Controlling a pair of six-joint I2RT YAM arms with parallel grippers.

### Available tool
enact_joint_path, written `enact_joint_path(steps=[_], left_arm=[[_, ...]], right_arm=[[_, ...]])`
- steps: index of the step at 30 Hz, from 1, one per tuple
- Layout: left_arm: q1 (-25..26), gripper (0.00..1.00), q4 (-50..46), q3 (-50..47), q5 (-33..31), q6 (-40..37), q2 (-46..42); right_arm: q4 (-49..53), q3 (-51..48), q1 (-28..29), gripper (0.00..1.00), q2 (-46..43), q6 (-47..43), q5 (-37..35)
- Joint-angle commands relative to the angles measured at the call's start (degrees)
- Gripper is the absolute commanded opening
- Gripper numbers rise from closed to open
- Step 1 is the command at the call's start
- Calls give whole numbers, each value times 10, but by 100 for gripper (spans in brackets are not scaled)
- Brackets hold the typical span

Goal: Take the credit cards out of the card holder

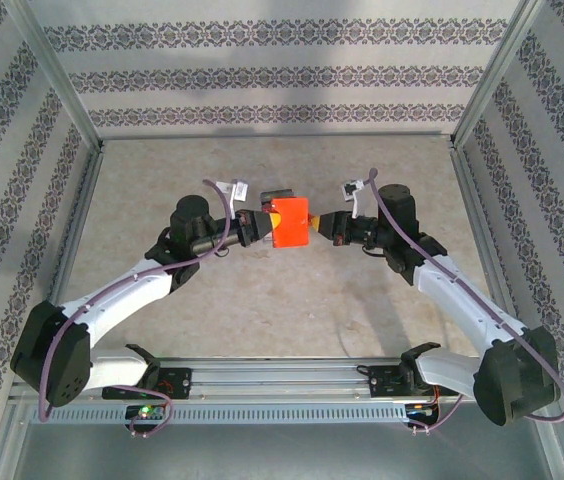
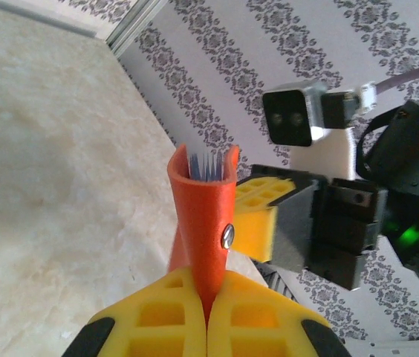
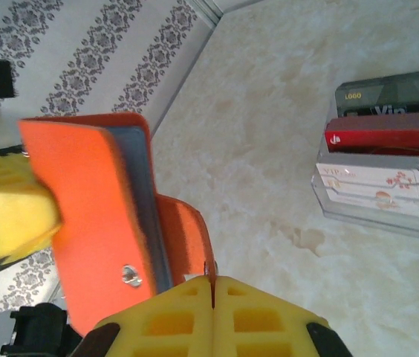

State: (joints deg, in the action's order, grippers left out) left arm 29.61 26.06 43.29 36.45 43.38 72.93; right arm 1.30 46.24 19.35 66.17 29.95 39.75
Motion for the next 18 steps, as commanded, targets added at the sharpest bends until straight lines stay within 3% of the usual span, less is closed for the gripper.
enact_joint_path(steps=[1,8,18], left_arm=[[-1,0,43,-35,-4,38,-4],[10,13,49,-72,-14,53,20],[23,27,129,-145,-27,79,104]], right_arm=[[21,-9,-1,0,-17,-15,6],[23,-58,31,0,-12,-3,10],[-7,-111,79,0,36,26,-27]])
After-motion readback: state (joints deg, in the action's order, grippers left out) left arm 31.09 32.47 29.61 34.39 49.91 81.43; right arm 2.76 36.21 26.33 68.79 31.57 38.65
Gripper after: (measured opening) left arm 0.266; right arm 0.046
